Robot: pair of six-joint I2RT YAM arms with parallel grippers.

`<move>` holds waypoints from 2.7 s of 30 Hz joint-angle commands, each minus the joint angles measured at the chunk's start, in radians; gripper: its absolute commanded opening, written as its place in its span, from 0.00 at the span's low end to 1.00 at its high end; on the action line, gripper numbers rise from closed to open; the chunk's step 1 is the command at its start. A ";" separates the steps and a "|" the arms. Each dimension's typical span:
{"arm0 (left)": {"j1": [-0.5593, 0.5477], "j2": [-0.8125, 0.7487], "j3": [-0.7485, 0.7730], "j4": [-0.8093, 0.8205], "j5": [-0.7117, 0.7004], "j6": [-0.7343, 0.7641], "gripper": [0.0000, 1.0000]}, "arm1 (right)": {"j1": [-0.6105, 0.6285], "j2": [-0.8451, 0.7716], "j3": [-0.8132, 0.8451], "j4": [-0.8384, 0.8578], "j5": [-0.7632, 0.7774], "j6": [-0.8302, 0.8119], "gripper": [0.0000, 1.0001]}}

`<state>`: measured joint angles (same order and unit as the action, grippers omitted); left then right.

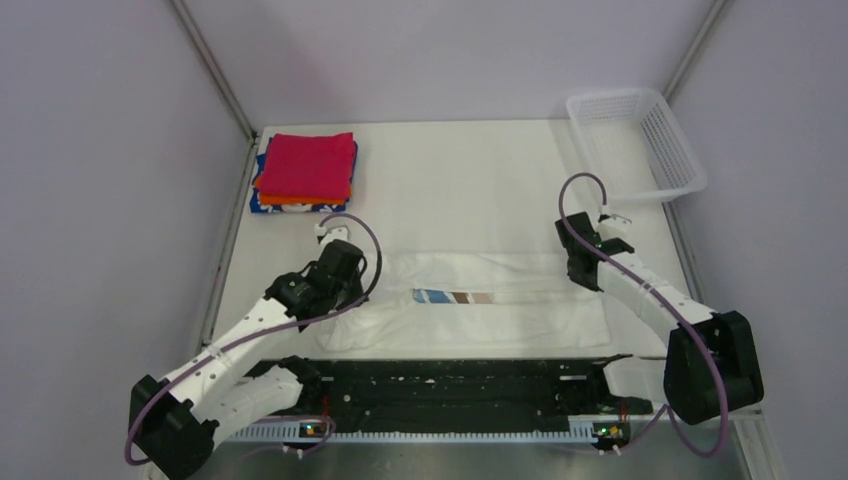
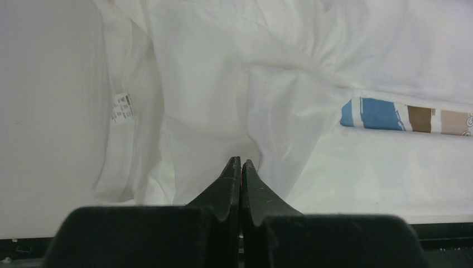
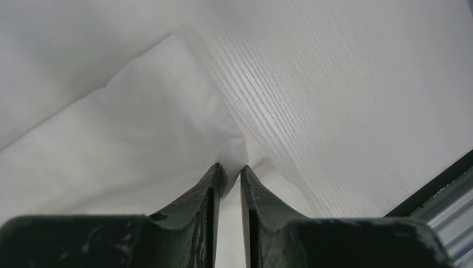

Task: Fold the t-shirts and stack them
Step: Fold the other side of the tshirt into a rectangle

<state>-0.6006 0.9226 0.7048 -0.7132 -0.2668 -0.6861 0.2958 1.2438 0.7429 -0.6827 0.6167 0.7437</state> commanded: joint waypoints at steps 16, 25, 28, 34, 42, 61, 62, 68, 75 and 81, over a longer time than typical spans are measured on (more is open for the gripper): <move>-0.123 -0.134 -0.031 0.028 0.002 -0.145 0.99 | 0.017 -0.535 -0.129 -0.011 -0.132 -0.024 0.97; -0.092 0.225 0.010 0.257 -0.070 -0.121 0.99 | 0.018 -0.581 -0.170 0.069 -0.252 -0.075 0.99; -0.092 0.324 0.040 0.312 0.003 -0.091 0.99 | 0.018 -0.577 -0.174 0.085 -0.267 -0.083 0.99; -0.133 0.416 0.041 0.295 0.287 -0.057 0.99 | 0.019 -0.593 -0.180 0.087 -0.256 -0.092 0.99; -0.377 0.316 0.035 0.328 0.335 -0.070 0.99 | 0.018 -0.599 -0.199 0.111 -0.276 -0.107 0.99; -0.463 0.324 0.118 0.218 0.220 -0.078 0.99 | 0.018 -0.580 -0.212 0.130 -0.291 -0.115 0.99; -0.464 0.356 0.139 0.199 0.195 -0.090 0.99 | 0.018 -0.580 -0.212 0.129 -0.291 -0.112 0.99; -0.492 0.593 0.272 0.129 0.163 -0.112 0.99 | 0.018 -0.570 -0.212 0.120 -0.290 -0.107 0.99; -0.527 0.692 0.333 0.136 0.153 -0.095 0.99 | 0.019 -0.569 -0.220 0.117 -0.295 -0.098 0.99; -0.528 0.731 0.340 0.131 0.186 -0.092 0.99 | 0.018 -0.572 -0.217 0.117 -0.302 -0.099 0.99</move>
<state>-1.1259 1.6386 1.0145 -0.5793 -0.0921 -0.7830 0.3058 0.6765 0.5297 -0.5838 0.3222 0.6392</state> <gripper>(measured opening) 0.990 0.985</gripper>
